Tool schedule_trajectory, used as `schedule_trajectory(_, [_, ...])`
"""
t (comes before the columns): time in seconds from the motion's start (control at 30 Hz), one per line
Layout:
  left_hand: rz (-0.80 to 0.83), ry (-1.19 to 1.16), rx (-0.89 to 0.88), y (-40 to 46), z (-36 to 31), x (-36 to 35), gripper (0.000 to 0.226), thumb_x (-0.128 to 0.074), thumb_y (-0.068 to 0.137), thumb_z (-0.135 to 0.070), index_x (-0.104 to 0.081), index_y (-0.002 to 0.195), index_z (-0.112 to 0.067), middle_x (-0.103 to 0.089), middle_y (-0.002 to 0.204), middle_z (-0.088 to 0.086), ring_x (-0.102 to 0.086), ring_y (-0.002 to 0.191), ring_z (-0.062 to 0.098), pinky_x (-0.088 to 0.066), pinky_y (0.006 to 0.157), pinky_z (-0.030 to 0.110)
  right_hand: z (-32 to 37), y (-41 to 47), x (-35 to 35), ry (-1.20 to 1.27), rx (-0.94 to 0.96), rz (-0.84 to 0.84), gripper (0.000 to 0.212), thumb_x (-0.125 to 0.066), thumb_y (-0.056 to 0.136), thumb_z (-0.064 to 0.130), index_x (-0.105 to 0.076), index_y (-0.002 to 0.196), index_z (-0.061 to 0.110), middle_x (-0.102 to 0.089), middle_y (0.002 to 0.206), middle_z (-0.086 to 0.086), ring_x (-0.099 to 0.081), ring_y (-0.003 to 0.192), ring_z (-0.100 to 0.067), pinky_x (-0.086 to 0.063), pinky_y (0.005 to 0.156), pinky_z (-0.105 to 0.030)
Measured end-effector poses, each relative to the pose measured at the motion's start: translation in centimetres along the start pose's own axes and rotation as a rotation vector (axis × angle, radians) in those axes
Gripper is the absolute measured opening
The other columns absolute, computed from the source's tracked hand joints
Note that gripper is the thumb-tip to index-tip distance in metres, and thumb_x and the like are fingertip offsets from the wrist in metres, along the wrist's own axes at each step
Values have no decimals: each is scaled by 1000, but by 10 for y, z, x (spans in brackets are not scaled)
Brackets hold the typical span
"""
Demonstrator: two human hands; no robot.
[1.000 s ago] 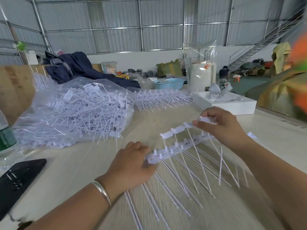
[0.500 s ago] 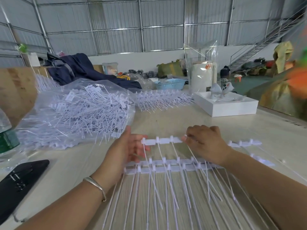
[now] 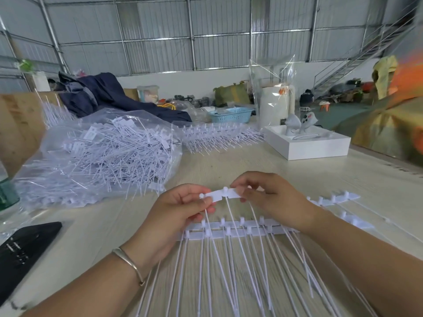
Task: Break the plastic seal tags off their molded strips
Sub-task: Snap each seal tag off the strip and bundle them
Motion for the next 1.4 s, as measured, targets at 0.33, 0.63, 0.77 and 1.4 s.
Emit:
schedule_trajectory(0.33, [95, -213, 126, -3, 2, -10, 17, -73, 72, -19, -78, 88, -15, -69, 78, 3, -60, 60, 7, -46, 50, 16, 8, -2, -2, 405, -38, 135, 15, -58, 93, 7, -61, 79, 2, -49, 63, -5, -42, 58, -11, -39, 60, -16])
schedule_trajectory(0.63, [166, -307, 190, -5, 0, -14, 14, -73, 74, -23, -66, 63, -17, -52, 58, -2, -46, 50, 8, -45, 51, 17, 7, -3, -3, 47, -19, 189, 46, -54, 88, 45, -61, 72, 4, -57, 59, -4, -50, 56, -11, -42, 60, -21])
schedule_trajectory(0.77, [204, -393, 204, -5, 0, -16, 14, -78, 73, -25, -69, 64, -19, -52, 58, -4, -49, 51, 6, -46, 52, 17, 10, -3, -2, 75, -15, 166, 48, -53, 83, 51, -50, 62, 8, -43, 56, -3, -36, 53, -12, -33, 53, -20])
schedule_trajectory(1.4, [530, -416, 361, -12, 3, -37, 35, -68, 78, -58, -68, 75, -22, -42, 57, -7, -39, 52, 6, -38, 56, 20, 15, -1, -22, 384, -55, 150, 84, -59, 76, 64, -56, 93, -18, -57, 82, -36, -49, 70, -41, -44, 74, -49])
Point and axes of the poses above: each hand's wrist, its own y-axis towards the middle knuckle, its own x-axis out of the back of the hand, z = x × y, the point moved 3 cm from there along y, towards the middle knuckle
